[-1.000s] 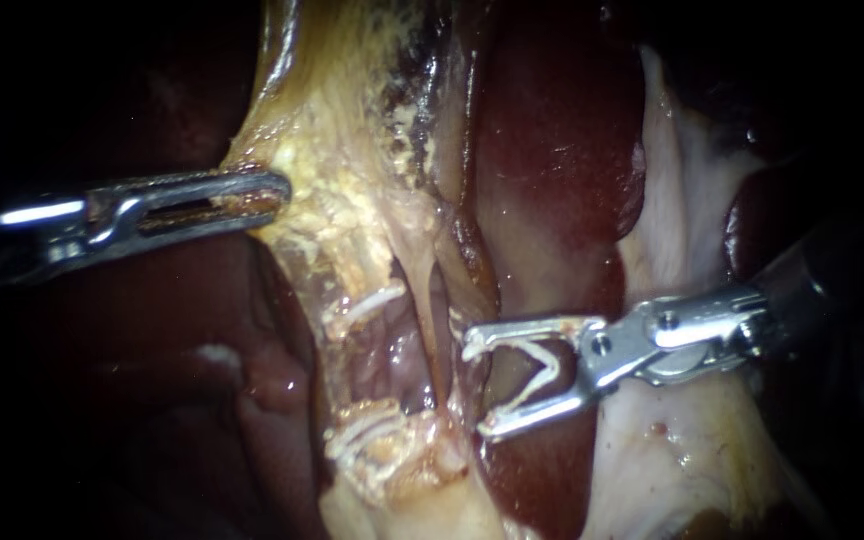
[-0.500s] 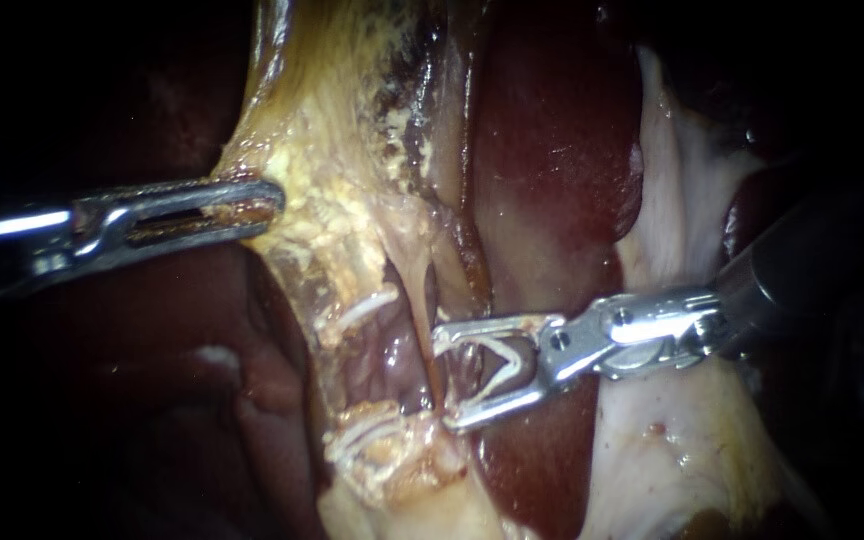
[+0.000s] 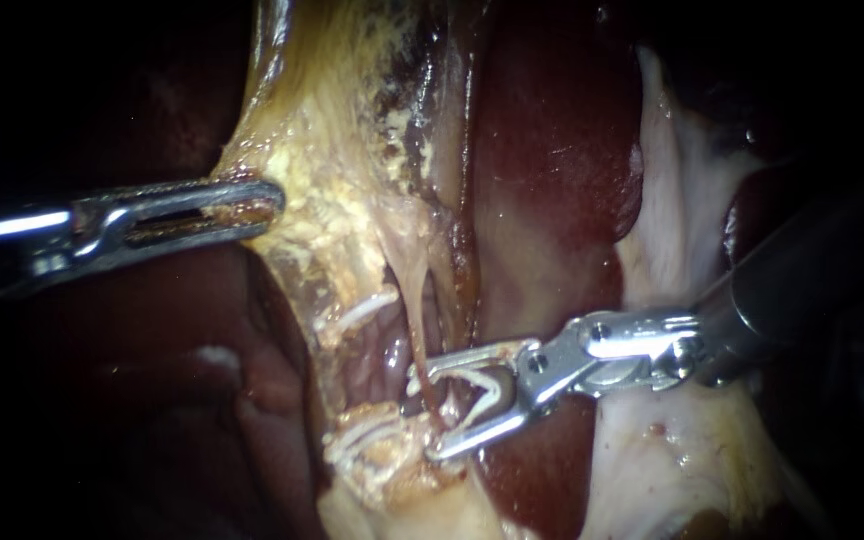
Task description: Clipping first clip right tube
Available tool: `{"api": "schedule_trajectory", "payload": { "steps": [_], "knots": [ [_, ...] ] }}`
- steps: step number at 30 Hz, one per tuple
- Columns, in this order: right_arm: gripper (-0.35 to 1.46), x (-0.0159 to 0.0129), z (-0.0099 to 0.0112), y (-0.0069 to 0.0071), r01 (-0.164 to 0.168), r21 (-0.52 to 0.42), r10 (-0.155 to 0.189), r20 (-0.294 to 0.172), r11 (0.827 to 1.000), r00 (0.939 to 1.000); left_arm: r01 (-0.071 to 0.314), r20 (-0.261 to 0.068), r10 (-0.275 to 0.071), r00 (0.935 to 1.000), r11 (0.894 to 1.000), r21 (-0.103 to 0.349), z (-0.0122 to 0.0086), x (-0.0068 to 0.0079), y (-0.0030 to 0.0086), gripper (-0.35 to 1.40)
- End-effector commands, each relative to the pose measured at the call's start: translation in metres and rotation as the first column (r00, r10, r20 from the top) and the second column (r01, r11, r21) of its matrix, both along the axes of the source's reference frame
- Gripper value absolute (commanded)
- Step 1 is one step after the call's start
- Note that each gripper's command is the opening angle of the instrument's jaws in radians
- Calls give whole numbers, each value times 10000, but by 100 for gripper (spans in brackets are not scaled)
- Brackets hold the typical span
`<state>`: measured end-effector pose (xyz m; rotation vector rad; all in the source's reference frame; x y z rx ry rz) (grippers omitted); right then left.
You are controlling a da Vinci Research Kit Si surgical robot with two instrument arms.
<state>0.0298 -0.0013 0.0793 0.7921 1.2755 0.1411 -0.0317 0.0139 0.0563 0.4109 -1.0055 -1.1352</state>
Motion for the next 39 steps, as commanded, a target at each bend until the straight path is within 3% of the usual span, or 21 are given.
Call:
{"api": "schedule_trajectory", "payload": {
  "steps": [1,9,26,28,31,32,35,39],
  "knots": [
    [54,2,0,-2,24,59,-24,26,10000,10000,8,-7,-8,10000,10000,5,0,0,0,-35],
    [54,9,9,-10,34,431,-43,193,9991,9998,12,-10,-12,10000,10000,5,0,-1,-1,-35],
    [50,10,20,-10,19,875,-56,421,9962,9991,12,-10,-12,10000,10000,4,0,-1,-1,-35],
    [39,9,19,-9,26,932,-67,439,9956,9990,12,-10,-12,10000,10000,4,0,-1,-1,-35],
    [-16,4,17,-7,154,1186,-210,464,9928,9987,12,-10,-12,10000,10000,4,0,-1,-1,-35],
    [-24,3,16,-4,177,1260,-239,475,9919,9986,12,-10,-12,10000,10000,4,0,-1,-1,-35],
    [-35,0,16,0,115,1371,-192,547,9905,9983,11,-10,-11,10000,10000,4,0,-1,-1,-35],
    [-35,-4,18,0,108,1571,-212,643,9875,9977,8,-8,-8,10000,10000,4,0,0,-1,-35]
  ]
}}
